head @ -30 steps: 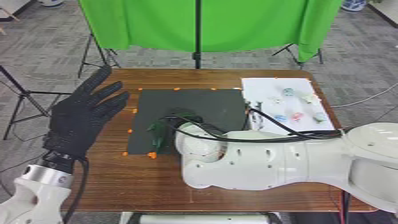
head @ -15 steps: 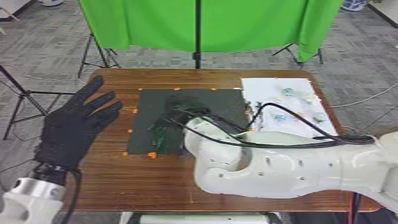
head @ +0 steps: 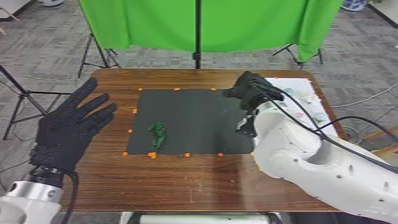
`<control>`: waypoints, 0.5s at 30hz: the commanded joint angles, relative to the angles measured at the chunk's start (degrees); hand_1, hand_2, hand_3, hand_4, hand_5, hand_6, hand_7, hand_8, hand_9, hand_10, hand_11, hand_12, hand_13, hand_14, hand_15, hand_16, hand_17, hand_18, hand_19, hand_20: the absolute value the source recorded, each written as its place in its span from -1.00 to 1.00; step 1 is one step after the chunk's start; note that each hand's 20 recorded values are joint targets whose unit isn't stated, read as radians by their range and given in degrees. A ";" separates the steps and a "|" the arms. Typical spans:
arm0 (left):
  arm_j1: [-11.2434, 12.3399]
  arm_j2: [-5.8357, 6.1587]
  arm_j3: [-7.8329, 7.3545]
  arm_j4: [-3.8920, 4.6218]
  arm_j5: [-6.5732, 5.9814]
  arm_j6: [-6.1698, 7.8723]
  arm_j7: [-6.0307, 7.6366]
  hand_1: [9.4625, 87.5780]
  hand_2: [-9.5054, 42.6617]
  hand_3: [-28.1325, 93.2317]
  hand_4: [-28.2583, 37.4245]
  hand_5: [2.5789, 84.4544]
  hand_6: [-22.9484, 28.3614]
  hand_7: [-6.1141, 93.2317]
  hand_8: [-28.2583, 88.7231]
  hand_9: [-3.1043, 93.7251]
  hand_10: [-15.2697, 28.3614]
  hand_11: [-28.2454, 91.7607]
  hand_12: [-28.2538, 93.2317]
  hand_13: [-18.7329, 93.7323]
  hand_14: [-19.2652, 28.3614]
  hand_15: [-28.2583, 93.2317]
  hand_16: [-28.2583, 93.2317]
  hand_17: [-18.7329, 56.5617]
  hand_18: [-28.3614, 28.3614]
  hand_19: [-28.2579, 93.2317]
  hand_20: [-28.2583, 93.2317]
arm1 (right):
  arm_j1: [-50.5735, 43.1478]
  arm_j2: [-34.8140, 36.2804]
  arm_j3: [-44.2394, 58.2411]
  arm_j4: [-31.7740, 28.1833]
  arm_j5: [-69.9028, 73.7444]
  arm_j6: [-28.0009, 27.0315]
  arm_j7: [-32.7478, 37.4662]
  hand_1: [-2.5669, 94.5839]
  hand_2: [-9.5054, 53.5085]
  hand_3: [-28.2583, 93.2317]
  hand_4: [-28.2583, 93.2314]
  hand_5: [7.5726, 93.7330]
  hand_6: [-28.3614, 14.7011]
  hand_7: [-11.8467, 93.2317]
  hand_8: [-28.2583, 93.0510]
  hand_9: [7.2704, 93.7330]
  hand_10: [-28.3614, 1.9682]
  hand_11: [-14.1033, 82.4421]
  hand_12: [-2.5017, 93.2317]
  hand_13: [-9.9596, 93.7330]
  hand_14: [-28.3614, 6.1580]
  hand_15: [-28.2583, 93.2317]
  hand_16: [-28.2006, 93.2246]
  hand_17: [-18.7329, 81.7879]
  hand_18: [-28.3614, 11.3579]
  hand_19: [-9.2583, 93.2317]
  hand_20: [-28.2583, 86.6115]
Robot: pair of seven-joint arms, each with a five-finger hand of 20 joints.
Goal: Arrange flowers
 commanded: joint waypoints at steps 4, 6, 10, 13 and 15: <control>1.66 -0.75 0.05 -0.22 -0.17 1.15 -0.14 -0.66 -0.38 0.70 -0.91 -0.45 0.07 -0.57 -0.70 -0.48 0.48 -0.23 -0.32 -0.42 0.76 -0.08 -0.54 -1.00 0.83 0.09 -0.38 | -29.35 8.35 27.75 -4.02 -4.82 2.16 7.00 -0.36 -0.63 0.59 -0.89 0.19 0.03 -0.59 -0.71 0.86 -0.23 -0.23 -0.61 0.80 -0.05 0.36 -0.29 0.28 -0.88 1.00 -0.28; 2.34 -1.21 -0.23 -0.47 -0.06 1.10 -0.35 -0.66 -0.38 0.70 -0.91 -0.45 0.07 -0.57 -0.70 -0.48 0.49 -0.23 -0.32 -0.42 0.76 -0.08 -0.54 -1.00 0.83 0.09 -0.38 | -35.35 8.42 33.52 -5.28 -6.32 0.54 7.97 -0.35 -0.63 0.59 -0.89 0.19 0.03 -0.59 -0.71 0.86 -0.23 -0.23 -0.61 0.81 -0.05 0.36 -0.29 0.28 -0.89 1.00 -0.28; 4.31 -1.66 -0.59 -1.04 -0.18 2.17 1.25 -0.66 -0.38 0.70 -0.91 -0.45 0.07 -0.57 -0.70 -0.48 0.48 -0.23 -0.32 -0.42 0.76 -0.08 -0.54 -1.00 0.82 0.09 -0.38 | -44.98 7.44 41.96 -7.20 -7.68 -1.59 8.72 -0.35 -0.64 0.58 -0.89 0.18 0.02 -0.60 -0.71 0.87 -0.23 -0.24 -0.60 0.81 -0.04 0.35 -0.28 0.29 -0.89 1.00 -0.27; 4.46 -1.72 -0.68 -0.99 -0.16 1.99 1.41 -0.66 -0.38 0.70 -0.91 -0.45 0.07 -0.57 -0.70 -0.48 0.49 -0.23 -0.32 -0.42 0.76 -0.07 -0.54 -1.00 0.83 0.09 -0.38 | -50.02 6.67 46.21 -8.23 -8.44 -2.61 10.10 -0.33 -0.66 0.58 -0.89 0.19 0.02 -0.60 -0.71 0.87 -0.23 -0.23 -0.60 0.82 -0.04 0.35 -0.28 0.29 -0.90 1.00 -0.26; 4.67 -1.35 -0.60 -0.99 -0.24 2.08 2.05 -0.66 -0.38 0.70 -0.91 -0.45 0.07 -0.57 -0.70 -0.48 0.49 -0.23 -0.32 -0.42 0.77 -0.07 -0.54 -1.00 0.83 0.09 -0.39 | -52.63 6.29 48.15 -8.52 -8.86 -2.65 10.61 -0.31 -0.67 0.57 -0.89 0.25 0.02 -0.59 -0.71 0.89 -0.21 -0.23 -0.60 0.83 -0.04 0.35 -0.28 0.30 -0.90 1.00 -0.26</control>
